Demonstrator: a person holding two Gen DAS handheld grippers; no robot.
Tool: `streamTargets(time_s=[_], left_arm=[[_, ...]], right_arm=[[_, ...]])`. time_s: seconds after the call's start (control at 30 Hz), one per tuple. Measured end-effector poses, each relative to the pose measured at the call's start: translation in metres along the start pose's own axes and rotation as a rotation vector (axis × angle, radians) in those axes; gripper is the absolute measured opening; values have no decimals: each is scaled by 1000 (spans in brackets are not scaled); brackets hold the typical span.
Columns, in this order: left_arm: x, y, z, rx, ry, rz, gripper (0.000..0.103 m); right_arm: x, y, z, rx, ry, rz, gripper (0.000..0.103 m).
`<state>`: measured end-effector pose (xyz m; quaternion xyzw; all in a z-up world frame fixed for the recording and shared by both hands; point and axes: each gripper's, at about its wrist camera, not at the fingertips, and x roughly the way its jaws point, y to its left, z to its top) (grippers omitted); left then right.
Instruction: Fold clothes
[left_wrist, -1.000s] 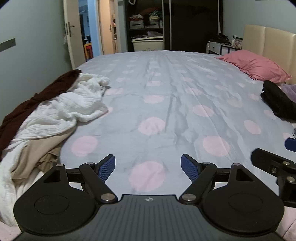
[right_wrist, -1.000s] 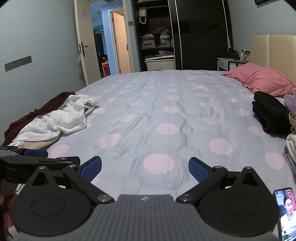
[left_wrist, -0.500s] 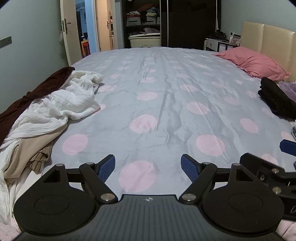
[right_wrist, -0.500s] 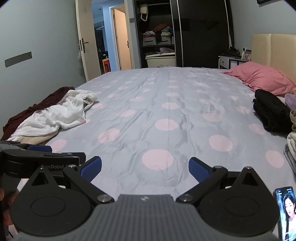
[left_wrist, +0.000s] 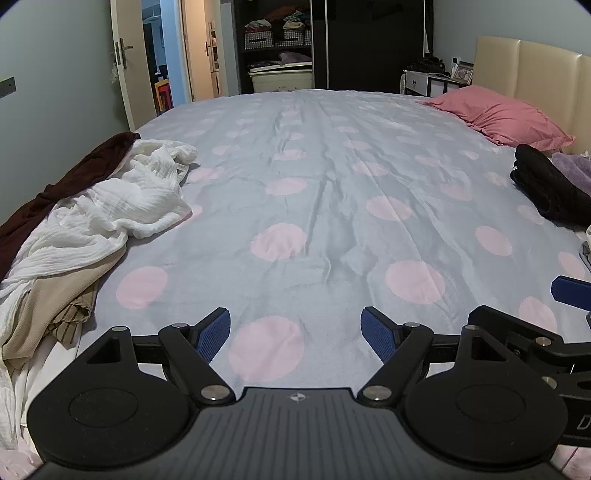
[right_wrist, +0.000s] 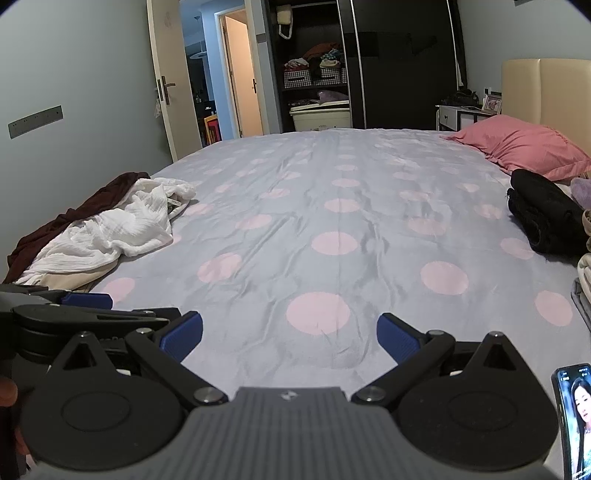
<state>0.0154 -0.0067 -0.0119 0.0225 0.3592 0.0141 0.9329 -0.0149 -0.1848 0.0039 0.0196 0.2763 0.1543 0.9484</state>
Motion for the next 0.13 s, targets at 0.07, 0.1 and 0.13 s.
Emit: streamTargets(time_s=[0.07,0.1,0.13], left_arm=[[0,0,0,0,0,-1,78],[0,0,0,2,-1,1,78],[0,-1,-1,3,-1,2,78]], right_arm=[[1,0,-1,-2,0,2,102],[1,0,-1,-1,3,3,102],[2,0,-2,-1,5,4,102]])
